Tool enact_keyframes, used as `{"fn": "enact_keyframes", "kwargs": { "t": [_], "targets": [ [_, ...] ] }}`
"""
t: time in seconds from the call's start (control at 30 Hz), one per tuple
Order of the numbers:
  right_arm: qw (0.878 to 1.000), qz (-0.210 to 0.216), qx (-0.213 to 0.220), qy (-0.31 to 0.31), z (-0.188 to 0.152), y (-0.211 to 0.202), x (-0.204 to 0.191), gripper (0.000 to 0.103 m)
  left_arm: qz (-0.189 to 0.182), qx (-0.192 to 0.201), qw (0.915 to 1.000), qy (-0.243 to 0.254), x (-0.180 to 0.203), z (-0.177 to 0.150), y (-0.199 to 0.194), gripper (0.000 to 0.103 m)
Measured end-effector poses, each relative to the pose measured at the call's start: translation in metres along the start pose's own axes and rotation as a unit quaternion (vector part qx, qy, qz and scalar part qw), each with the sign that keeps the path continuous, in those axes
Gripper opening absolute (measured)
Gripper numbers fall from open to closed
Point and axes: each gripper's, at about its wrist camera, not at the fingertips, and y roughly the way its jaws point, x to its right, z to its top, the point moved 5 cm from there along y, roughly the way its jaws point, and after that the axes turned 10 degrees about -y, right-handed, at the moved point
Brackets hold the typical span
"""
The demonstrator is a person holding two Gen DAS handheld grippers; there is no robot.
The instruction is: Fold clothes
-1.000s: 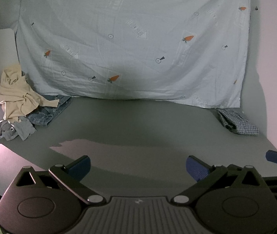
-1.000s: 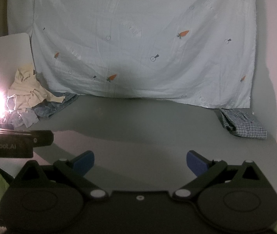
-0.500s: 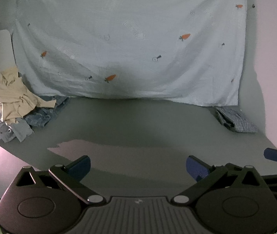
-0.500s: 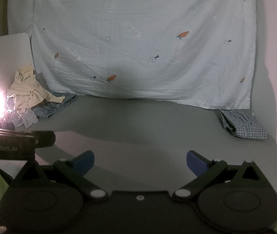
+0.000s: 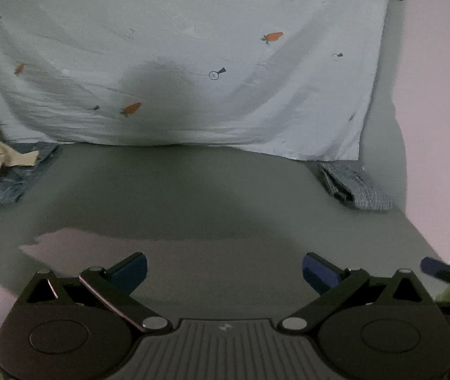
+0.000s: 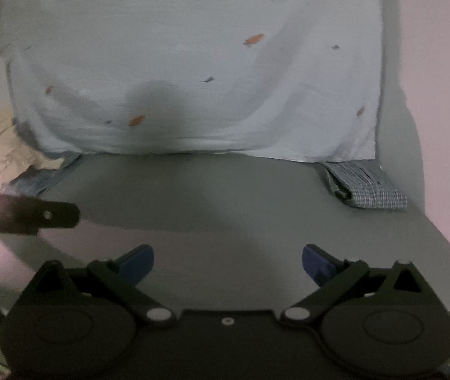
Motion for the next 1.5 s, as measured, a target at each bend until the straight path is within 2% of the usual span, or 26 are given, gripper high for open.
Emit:
{"fn": "enact_keyframes", "kwargs": {
  "t": [0.2,0.33,0.4,0.43,0.53,0.63,0.7,0.73,0.77,0.8,0.83,0.93,0.97,1.0,1.03,1.1,1.17,1.23,1.33,1.37,1.4,1.43,1.47,1.5],
  "targets": [
    [0.998,0.009,0.037,-0.043,0.047,0.071,0.000,0.101,0.016,-0.011,0.9998,0.005,0.012,0.055,0.042,0.103],
    [0.994,0.034,0.079,-0.069,0.058,0.125,-0.024,0.097,0.049,-0.017,0.9983,0.027,-0.022,0.053,0.074,0.101],
    [0.991,0.043,0.096,-0.087,0.060,0.151,-0.045,0.094,0.093,-0.022,0.9950,0.029,-0.051,0.051,0.088,0.093],
    [0.990,0.046,0.096,-0.097,0.063,0.161,-0.056,0.089,0.119,-0.025,0.9922,0.028,-0.064,0.053,0.092,0.088],
    [0.986,0.067,0.080,-0.130,0.077,0.185,-0.091,0.081,0.174,-0.015,0.9846,0.007,-0.110,0.067,0.088,0.088],
    [0.979,0.084,0.083,-0.169,0.105,0.191,-0.134,0.081,0.236,0.013,0.9714,0.019,-0.165,0.091,0.083,0.088],
    [0.972,0.080,0.093,-0.200,0.115,0.203,-0.165,0.079,0.287,0.032,0.9563,0.045,-0.208,0.098,0.093,0.088],
    [0.967,0.078,0.101,-0.219,0.118,0.214,-0.185,0.069,0.309,0.033,0.9493,0.050,-0.236,0.099,0.104,0.084],
    [0.963,0.076,0.105,-0.236,0.119,0.225,-0.204,0.062,0.329,0.034,0.9421,0.054,-0.263,0.099,0.115,0.072],
    [0.959,0.073,0.109,-0.251,0.120,0.235,-0.221,0.052,0.343,0.030,0.9373,0.056,-0.285,0.099,0.124,0.066],
    [0.955,0.069,0.108,-0.266,0.123,0.249,-0.240,0.048,0.362,0.025,0.9303,0.056,-0.310,0.099,0.133,0.063],
    [0.947,0.075,0.097,-0.299,0.137,0.277,-0.303,0.045,0.405,0.022,0.9127,0.052,-0.379,0.115,0.149,0.063],
    [0.944,0.085,0.098,-0.304,0.145,0.282,-0.323,0.045,0.415,0.023,0.9082,0.049,-0.398,0.121,0.152,0.063],
    [0.941,0.095,0.100,-0.310,0.153,0.288,-0.343,0.045,0.418,0.023,0.9072,0.043,-0.418,0.127,0.157,0.063],
    [0.935,0.107,0.102,-0.322,0.159,0.294,-0.362,0.045,0.420,0.025,0.9063,0.043,-0.431,0.132,0.162,0.064],
    [0.916,0.126,0.109,-0.366,0.166,0.313,-0.406,0.044,0.431,0.033,0.9000,0.053,-0.457,0.136,0.180,0.064],
    [0.894,0.131,0.122,-0.410,0.169,0.337,-0.447,0.044,0.444,0.035,0.8925,0.069,-0.483,0.137,0.203,0.064],
    [0.878,0.133,0.124,-0.442,0.170,0.360,-0.477,0.044,0.452,0.036,0.8874,0.081,-0.510,0.137,0.228,0.064],
    [0.859,0.141,0.137,-0.473,0.173,0.393,-0.514,0.044,0.463,0.067,0.8786,0.098,-0.522,0.144,0.239,0.063],
    [0.850,0.143,0.143,-0.485,0.173,0.401,-0.523,0.043,0.469,0.088,0.8723,0.107,-0.521,0.149,0.235,0.061],
    [0.838,0.152,0.155,-0.501,0.174,0.405,-0.532,0.037,0.475,0.108,0.8655,0.116,-0.520,0.153,0.231,0.059],
    [0.823,0.163,0.168,-0.517,0.176,0.409,-0.541,0.028,0.481,0.128,0.8583,0.125,-0.519,0.158,0.227,0.049],
    [0.807,0.172,0.185,-0.533,0.177,0.411,-0.552,0.025,0.487,0.139,0.8531,0.126,-0.518,0.161,0.223,0.034],
    [0.797,0.179,0.198,-0.541,0.179,0.412,-0.559,0.020,0.490,0.147,0.8505,0.121,-0.518,0.164,0.218,0.024]
  ]
}}
